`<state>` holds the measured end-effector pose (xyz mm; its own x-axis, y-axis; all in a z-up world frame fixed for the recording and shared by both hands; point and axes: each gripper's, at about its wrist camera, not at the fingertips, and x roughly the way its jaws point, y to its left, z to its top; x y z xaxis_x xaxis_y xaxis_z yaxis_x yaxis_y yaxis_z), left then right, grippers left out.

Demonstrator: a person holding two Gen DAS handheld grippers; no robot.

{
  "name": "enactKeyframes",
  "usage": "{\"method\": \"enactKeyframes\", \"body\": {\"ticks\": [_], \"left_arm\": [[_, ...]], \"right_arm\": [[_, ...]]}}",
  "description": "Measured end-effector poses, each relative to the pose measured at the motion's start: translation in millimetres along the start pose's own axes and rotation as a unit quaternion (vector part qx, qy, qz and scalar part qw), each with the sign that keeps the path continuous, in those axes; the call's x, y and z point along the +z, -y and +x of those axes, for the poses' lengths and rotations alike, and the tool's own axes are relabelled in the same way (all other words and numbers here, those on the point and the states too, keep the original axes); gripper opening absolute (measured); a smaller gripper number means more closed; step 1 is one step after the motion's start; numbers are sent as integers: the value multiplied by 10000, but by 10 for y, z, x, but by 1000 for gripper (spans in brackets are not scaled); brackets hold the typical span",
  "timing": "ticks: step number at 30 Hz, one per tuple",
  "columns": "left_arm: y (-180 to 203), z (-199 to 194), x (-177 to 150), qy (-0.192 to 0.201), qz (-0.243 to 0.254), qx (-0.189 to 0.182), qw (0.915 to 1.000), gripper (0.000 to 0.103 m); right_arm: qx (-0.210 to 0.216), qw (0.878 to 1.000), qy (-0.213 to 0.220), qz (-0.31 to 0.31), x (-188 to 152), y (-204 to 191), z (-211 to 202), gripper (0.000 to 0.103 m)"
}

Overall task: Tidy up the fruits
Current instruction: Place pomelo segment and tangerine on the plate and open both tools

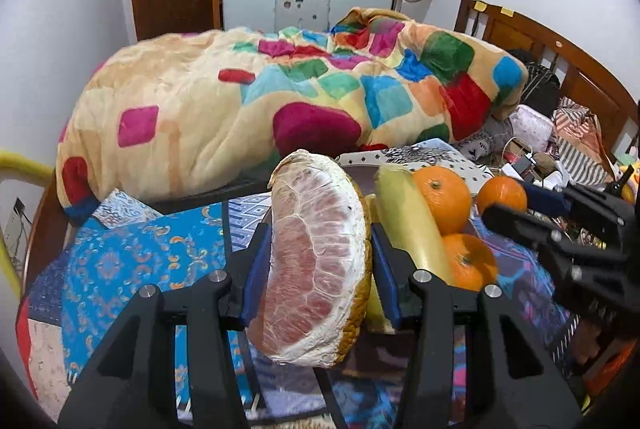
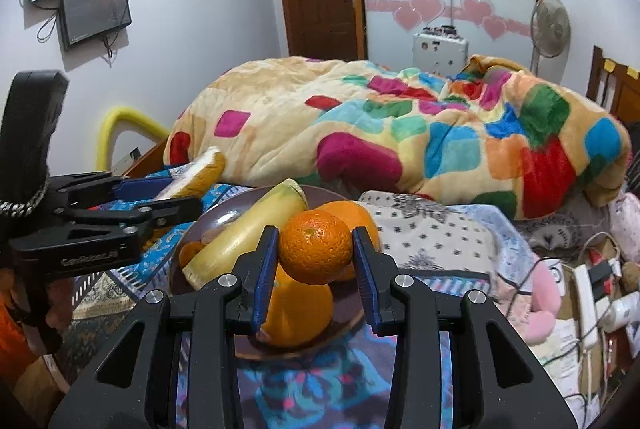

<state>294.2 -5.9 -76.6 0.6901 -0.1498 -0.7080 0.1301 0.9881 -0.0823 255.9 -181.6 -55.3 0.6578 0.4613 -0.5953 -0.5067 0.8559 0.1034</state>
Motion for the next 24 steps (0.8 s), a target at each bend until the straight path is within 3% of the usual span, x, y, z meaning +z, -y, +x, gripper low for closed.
{"method": "enactKeyframes", "body": {"ticks": [6,16,24], "left_arm": [[-63,310,13,-335,-129,14,9994,48],[-180,430,-28,-519,-470,-184,9974,48],[-60,263,-37,-329,-113,81,9994,50]], "right_arm": [[47,9993,-308,-201,4,-42,249,34],[52,9991,-317,-264,7,-57,252,35],[-81,9989,-371,-286,-23,-41,211,50]]}}
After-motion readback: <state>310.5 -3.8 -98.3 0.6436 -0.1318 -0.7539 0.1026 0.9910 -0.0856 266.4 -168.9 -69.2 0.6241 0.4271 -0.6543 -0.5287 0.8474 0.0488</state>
